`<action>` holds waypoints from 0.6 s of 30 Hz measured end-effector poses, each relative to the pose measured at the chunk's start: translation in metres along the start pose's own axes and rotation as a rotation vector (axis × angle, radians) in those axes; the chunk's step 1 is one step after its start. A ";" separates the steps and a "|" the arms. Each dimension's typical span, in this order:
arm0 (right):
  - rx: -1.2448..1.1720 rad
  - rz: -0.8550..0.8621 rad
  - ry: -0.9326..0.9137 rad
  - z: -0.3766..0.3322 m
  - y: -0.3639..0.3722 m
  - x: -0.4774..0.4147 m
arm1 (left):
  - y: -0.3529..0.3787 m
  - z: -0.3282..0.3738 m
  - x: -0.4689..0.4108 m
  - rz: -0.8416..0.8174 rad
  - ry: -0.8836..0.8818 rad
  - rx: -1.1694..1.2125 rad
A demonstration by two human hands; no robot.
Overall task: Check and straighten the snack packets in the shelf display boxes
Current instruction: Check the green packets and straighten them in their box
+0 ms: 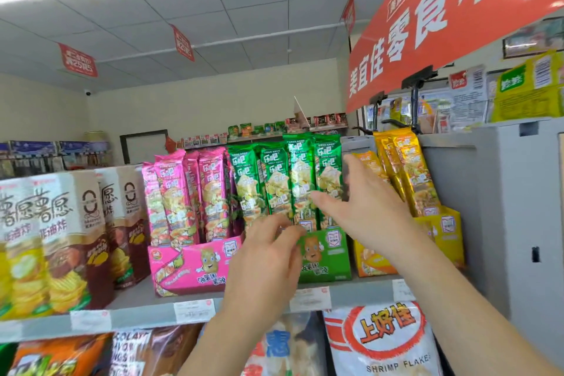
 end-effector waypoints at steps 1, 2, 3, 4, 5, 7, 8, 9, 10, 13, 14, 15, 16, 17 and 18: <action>0.082 -0.008 0.012 -0.001 0.004 -0.001 | -0.001 -0.002 -0.001 0.033 0.033 -0.029; 0.137 0.000 0.016 -0.001 0.007 -0.001 | -0.004 -0.003 -0.006 0.080 0.068 -0.049; 0.160 0.020 0.015 0.000 0.012 0.000 | -0.008 -0.003 -0.015 0.127 0.100 -0.062; 0.151 0.050 0.013 0.001 0.016 0.001 | -0.014 -0.003 -0.028 0.166 0.125 -0.073; 0.123 0.083 0.013 0.002 0.020 0.002 | -0.020 -0.003 -0.044 0.184 0.142 -0.088; 0.057 0.138 0.002 0.004 0.024 0.002 | -0.031 -0.004 -0.079 0.108 0.151 -0.149; 0.029 0.160 -0.007 0.005 0.026 0.002 | -0.032 -0.005 -0.095 0.018 0.145 -0.196; 0.001 0.178 -0.016 0.006 0.026 0.002 | -0.031 -0.008 -0.107 -0.077 0.138 -0.241; -0.024 0.194 -0.028 0.007 0.027 0.001 | -0.028 -0.012 -0.116 -0.157 0.137 -0.285; -0.106 0.237 -0.085 0.008 0.026 -0.002 | -0.018 -0.023 -0.118 -0.212 0.185 -0.363; -0.146 0.251 -0.103 0.006 0.024 -0.004 | -0.017 -0.026 -0.117 -0.183 0.203 -0.361; -0.196 0.273 -0.116 0.004 0.021 -0.007 | -0.017 -0.027 -0.115 -0.151 0.218 -0.352; -0.245 0.304 -0.128 0.000 0.016 -0.011 | -0.016 -0.029 -0.115 -0.123 0.225 -0.342; -0.293 0.342 -0.142 -0.004 0.010 -0.015 | -0.015 -0.031 -0.114 -0.104 0.227 -0.336; -0.343 0.380 -0.155 -0.009 0.003 -0.018 | -0.015 -0.031 -0.115 -0.096 0.228 -0.333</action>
Point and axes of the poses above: each hand's wrist, its own x-axis away from the middle knuckle, its own y-axis out of the palm, z = x × y, the point moved 1 cm from there along -x, towards the middle knuckle
